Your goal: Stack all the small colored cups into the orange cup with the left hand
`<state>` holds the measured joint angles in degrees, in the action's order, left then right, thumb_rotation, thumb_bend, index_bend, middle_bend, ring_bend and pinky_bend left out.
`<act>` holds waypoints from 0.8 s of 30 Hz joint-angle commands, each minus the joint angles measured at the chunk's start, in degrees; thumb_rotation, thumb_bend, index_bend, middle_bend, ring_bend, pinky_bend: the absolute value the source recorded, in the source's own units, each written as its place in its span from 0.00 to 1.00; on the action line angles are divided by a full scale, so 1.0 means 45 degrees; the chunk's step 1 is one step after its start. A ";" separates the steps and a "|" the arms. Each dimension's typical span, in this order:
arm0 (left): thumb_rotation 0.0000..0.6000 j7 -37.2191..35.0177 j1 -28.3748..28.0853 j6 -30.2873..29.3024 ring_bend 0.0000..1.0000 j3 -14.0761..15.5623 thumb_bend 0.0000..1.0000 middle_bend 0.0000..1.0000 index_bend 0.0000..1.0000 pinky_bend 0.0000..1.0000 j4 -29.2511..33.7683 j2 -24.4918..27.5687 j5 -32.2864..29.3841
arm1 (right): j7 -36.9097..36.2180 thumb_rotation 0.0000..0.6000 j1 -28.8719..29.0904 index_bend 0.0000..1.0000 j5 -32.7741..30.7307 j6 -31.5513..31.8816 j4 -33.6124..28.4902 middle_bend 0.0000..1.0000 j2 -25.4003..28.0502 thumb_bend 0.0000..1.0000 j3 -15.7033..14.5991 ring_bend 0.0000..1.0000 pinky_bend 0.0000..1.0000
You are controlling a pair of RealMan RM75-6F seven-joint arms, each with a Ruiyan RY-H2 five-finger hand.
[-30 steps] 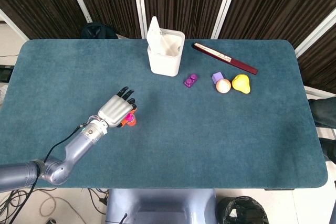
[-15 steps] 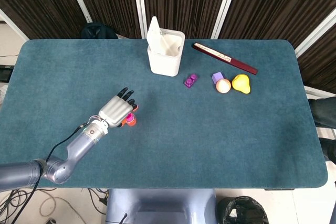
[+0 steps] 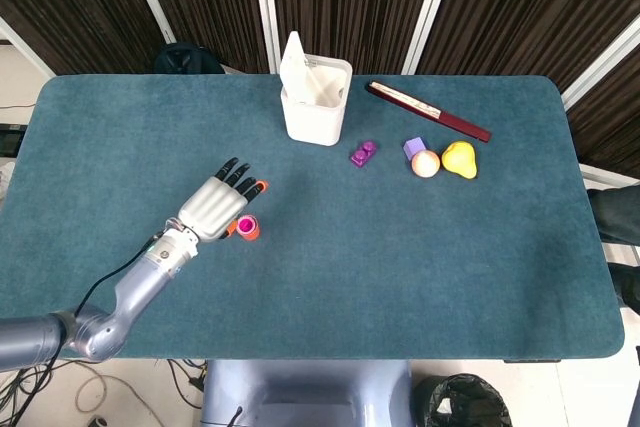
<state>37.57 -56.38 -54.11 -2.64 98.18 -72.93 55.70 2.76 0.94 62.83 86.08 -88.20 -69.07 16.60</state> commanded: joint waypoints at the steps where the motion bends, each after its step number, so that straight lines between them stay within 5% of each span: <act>1: 1.00 -0.0191 0.0864 -0.1504 0.00 0.0049 0.34 0.16 0.12 0.00 0.0992 0.0837 0.0855 | -0.0123 1.00 0.0009 0.04 0.0150 -0.0118 -0.0085 0.00 0.0081 0.45 -0.0089 0.04 0.00; 6: 1.00 0.0054 0.2153 -0.3499 0.00 0.0473 0.33 0.14 0.09 0.01 0.2272 0.2036 0.1555 | -0.0485 1.00 0.0054 0.04 0.0795 -0.0514 -0.0248 0.00 0.0385 0.45 -0.0470 0.04 0.00; 12: 1.00 -0.2231 0.4332 -0.5904 0.00 0.0811 0.32 0.12 0.08 0.01 0.3452 0.3300 0.2870 | -0.1097 1.00 0.0118 0.04 0.2342 -0.0656 -0.0312 0.00 0.0869 0.44 -0.1122 0.04 0.00; 24: 1.00 -0.4562 0.6904 -0.7365 0.00 0.2050 0.31 0.10 0.07 0.01 0.2927 0.4346 0.5195 | -0.2119 1.00 0.0419 0.04 0.4453 -0.0494 0.0238 0.00 0.1176 0.43 -0.1813 0.04 0.00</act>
<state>18.31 -26.44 -86.30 5.98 112.14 -53.63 77.85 -6.33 2.54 82.31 83.78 -87.52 -63.87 8.81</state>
